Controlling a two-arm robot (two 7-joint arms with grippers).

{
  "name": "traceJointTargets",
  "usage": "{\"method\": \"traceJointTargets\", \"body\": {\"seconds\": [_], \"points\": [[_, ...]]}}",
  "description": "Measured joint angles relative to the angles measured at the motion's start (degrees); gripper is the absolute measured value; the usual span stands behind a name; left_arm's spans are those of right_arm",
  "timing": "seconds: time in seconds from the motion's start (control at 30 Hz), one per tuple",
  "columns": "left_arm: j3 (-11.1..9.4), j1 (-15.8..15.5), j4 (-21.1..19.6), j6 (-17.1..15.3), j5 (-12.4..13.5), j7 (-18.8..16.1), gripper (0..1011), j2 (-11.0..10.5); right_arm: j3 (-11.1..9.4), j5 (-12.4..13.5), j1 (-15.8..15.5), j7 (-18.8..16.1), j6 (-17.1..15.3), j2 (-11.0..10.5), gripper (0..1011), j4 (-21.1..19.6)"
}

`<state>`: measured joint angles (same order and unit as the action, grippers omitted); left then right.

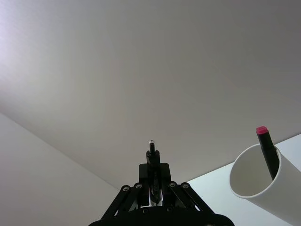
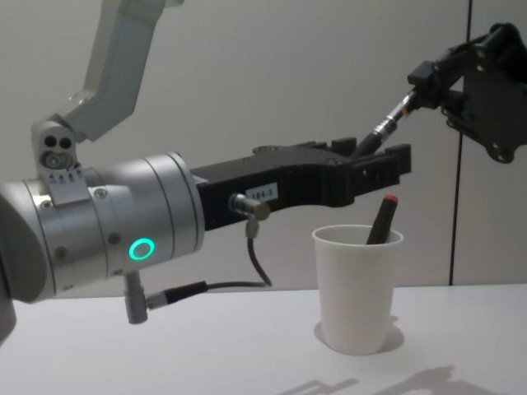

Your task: Place the pen into the pen holder.

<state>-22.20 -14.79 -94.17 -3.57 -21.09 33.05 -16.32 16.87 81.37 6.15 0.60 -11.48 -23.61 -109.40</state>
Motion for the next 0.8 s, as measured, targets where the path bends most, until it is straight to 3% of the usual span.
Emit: {"method": "traceJointTargets", "body": {"seconds": [0.3, 0.47, 0.8], "points": [[0.0, 0.0, -0.02, 0.03, -0.03, 0.0, 888, 0.0, 0.0, 0.0, 0.0, 0.03, 0.0, -0.01, 136, 0.04], [0.0, 0.0, -0.02, 0.07, -0.05, 0.0, 996, 0.0, 0.0, -0.09, 0.01, -0.05, 0.09, -0.08, 136, 0.07], [0.0, 0.0, -0.02, 0.08, -0.08, 0.01, 1001, 0.0, 0.0, -2.52, 0.24, -0.74, 1.44, -0.77, 136, 0.26]]}}
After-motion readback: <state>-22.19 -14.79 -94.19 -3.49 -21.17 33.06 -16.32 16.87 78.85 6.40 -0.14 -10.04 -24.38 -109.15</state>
